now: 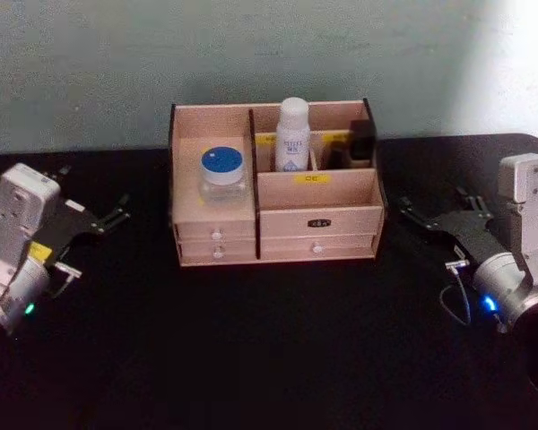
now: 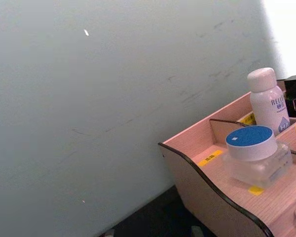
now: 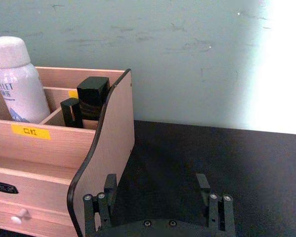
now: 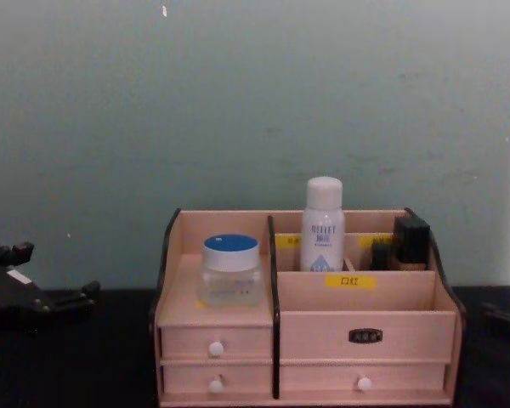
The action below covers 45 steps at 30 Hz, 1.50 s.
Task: Pick up the facial cleanser and watermelon frost from the table and place them into the tiered storage box.
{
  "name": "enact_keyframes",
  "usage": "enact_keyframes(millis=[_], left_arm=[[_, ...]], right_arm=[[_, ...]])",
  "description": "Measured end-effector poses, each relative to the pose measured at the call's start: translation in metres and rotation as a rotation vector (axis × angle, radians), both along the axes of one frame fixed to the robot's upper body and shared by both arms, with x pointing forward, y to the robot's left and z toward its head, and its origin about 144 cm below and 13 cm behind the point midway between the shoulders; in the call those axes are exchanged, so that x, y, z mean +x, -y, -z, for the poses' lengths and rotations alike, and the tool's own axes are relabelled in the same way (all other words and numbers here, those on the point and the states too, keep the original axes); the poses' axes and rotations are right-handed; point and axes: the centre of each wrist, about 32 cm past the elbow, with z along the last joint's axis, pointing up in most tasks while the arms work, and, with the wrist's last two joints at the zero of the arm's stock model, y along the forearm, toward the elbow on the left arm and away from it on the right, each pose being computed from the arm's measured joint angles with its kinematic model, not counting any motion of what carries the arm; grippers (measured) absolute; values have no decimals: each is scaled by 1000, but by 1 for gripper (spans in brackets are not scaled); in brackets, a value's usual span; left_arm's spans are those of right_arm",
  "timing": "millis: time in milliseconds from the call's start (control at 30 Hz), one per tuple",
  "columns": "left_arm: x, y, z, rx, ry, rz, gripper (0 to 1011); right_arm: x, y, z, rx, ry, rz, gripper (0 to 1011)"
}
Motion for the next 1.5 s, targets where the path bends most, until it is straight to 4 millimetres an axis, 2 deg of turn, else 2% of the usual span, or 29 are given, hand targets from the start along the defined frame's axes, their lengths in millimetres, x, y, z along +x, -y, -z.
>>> enact_keyframes(millis=[1500], left_arm=[[0, 0, 0, 0, 0, 0, 1001]], right_arm=[[0, 0, 0, 0, 0, 0, 1003]])
